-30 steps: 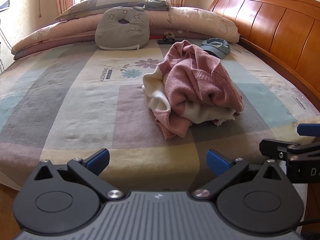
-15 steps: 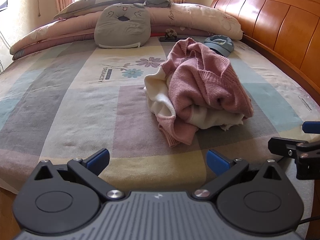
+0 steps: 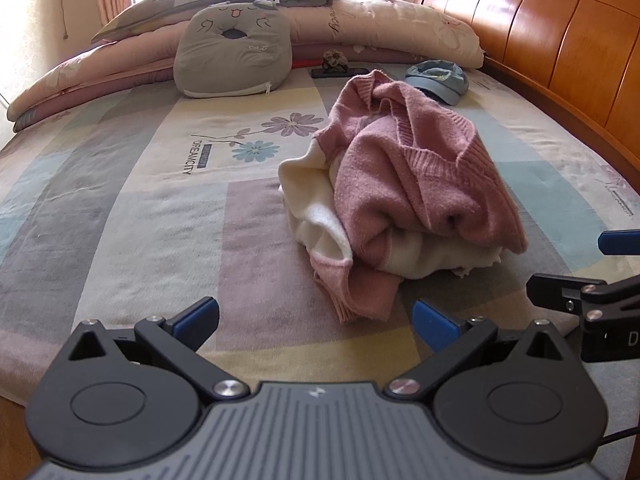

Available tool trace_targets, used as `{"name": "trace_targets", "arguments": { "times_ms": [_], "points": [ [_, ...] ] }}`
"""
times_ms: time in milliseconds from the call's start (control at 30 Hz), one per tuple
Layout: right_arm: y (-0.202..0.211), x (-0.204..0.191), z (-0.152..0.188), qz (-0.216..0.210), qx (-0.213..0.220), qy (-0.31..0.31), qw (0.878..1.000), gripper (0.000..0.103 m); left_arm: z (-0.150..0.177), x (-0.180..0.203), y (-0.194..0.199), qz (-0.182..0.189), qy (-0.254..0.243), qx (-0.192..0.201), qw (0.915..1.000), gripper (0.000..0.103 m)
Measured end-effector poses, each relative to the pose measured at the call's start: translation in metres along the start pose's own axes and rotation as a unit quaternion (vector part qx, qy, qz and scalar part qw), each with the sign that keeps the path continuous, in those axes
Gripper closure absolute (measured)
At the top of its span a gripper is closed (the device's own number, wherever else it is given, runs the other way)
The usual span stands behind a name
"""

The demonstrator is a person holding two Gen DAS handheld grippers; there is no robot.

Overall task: Fold clothes
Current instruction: 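Move the right gripper to the pink sweater and grasp its edge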

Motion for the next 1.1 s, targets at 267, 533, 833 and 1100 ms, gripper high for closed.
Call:
{"name": "trace_targets", "arguments": {
  "times_ms": [267, 533, 833, 1100],
  "points": [
    [-0.021, 0.003, -0.012, -0.001, -0.011, -0.002, 1.0, 0.0, -0.011, -0.005, -0.022, -0.001, 0.001, -0.013, 0.9999, 0.001],
    [-0.043, 0.002, -0.019, -0.003, -0.023, 0.006, 1.0, 0.0, -0.016, -0.008, -0.039, -0.002, -0.003, -0.026, 0.9996, 0.001],
    [-0.067, 0.007, -0.013, 0.002, -0.044, 0.006, 0.999, 0.0, -0.017, -0.005, -0.054, 0.002, -0.009, -0.041, 0.9991, 0.001],
    [-0.072, 0.033, -0.025, 0.029, -0.024, -0.004, 0.999, 0.0, -0.017, -0.003, -0.063, 0.002, -0.014, -0.054, 0.9985, 0.001]
  ]
}}
Point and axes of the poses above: each gripper's, at about its wrist camera, not at the fingertips, and y roughly against the way its jaws point, x to its right, z to its underside, the point moved 4 cm from there along -y, roughly the way its jaws point, and after that the axes turned 3 degrees about x, right-handed, at the moved point
